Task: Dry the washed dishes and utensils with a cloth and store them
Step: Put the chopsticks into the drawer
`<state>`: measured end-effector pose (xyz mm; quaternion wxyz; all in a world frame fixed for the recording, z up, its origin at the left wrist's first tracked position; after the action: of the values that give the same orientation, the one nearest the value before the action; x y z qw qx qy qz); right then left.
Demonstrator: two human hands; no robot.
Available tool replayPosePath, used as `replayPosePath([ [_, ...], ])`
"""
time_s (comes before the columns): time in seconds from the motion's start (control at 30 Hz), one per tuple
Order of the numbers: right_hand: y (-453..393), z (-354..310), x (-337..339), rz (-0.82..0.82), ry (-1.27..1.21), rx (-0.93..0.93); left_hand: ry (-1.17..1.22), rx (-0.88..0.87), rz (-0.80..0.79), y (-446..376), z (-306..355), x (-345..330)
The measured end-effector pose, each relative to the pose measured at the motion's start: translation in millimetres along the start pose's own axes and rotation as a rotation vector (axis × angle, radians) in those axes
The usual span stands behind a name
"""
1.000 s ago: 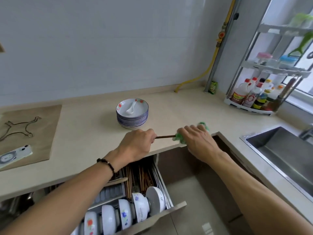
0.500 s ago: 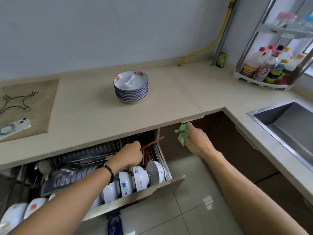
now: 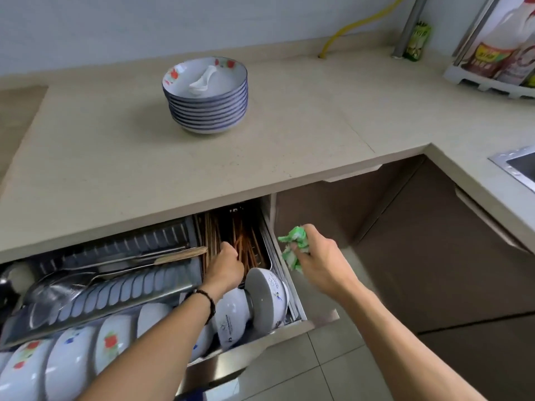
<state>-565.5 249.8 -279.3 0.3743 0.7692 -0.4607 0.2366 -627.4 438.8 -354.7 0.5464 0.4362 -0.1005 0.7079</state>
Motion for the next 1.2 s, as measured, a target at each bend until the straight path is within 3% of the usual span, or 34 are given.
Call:
replayPosePath([
  [0.17, -37, 24, -20, 0.019, -0.032, -0.024, -0.028, -0.005, 0.067, -46, -10, -28],
  [0.47, -67, 23, -35, 0.016, -0.126, -0.039, -0.138, -0.034, -0.169, -66, -18, -36],
  [0.57, -64, 9, -29, -0.007, -0.162, -0.048, -0.224, -0.164, -0.144, -46, -10, -20],
  [0.73, -48, -25, -9, -0.05, -0.357, -0.063, -0.345, -0.555, 0.022, -1, 16, 19],
  [0.83, -35, -54, 7, -0.11, -0.526, -0.115, -0.251, -0.616, 0.057, 19, 44, 63],
  [0.97, -25, -104, 20, -0.299, -0.777, -0.201, 0.011, -0.595, -0.022, 24, 80, 116],
  [1.07, -23, -141, 30, -0.475, -1.067, -0.223, 0.269, -0.473, 0.228, 13, 91, 160],
  [1.2, -24, -180, 50, -0.367, -0.885, -0.075, 0.397, -0.422, 0.322, -5, 94, 215],
])
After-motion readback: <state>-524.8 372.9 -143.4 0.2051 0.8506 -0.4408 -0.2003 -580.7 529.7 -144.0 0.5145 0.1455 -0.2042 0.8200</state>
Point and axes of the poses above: each hand's wrist, its own y-axis away from the middle knuckle, its own x-axis out of the back of the hand, z = x × y, the point moved 2 cm from there along -y, towards the middle knuckle, and after that the axes turned 13 degrees about -x, right-handed, at the moved point
